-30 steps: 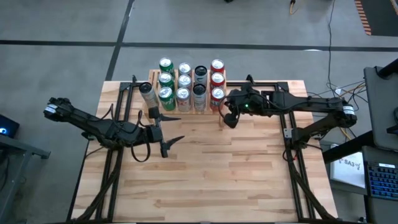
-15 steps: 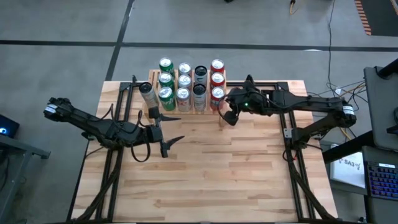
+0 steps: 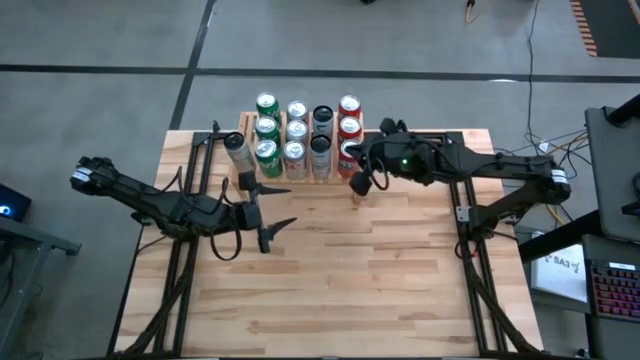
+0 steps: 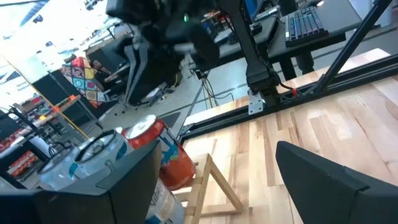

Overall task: Place canned beverage on shelf
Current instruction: Put the orange soda can on the shelf

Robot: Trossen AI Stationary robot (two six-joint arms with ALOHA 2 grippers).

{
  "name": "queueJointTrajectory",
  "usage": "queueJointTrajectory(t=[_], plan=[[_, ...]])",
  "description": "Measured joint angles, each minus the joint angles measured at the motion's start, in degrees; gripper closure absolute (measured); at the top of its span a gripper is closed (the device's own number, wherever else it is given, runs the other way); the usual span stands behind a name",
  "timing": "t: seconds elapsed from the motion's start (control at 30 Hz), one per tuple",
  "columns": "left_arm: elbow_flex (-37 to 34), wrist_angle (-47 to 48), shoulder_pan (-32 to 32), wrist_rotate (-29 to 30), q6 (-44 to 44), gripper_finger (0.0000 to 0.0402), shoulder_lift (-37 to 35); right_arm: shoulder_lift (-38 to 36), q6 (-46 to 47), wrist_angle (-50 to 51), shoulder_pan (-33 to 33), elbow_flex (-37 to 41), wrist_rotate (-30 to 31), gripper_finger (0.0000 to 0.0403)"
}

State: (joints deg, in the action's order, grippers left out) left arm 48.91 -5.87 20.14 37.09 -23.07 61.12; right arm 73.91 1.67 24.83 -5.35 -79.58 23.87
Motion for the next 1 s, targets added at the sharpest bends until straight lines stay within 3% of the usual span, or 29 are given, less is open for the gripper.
queueJointTrajectory(t=[0.2,0.4,1.0], plan=[[1.0,0.5,0.0,2.1,-1.8,0.01,-0.2,3.8,-0.9,-3.5,-1.1,0.1,0.5,0.0394],[1.0,1.0,0.0,5.1,-3.3,0.01,-0.2,5.3,-0.4,-2.9,-1.1,0.1,6.1,0.0394],[0.9,2.2,0.0,6.1,-3.4,0.01,-0.3,5.4,3.8,1.8,-0.9,0.1,5.7,0.0394]])
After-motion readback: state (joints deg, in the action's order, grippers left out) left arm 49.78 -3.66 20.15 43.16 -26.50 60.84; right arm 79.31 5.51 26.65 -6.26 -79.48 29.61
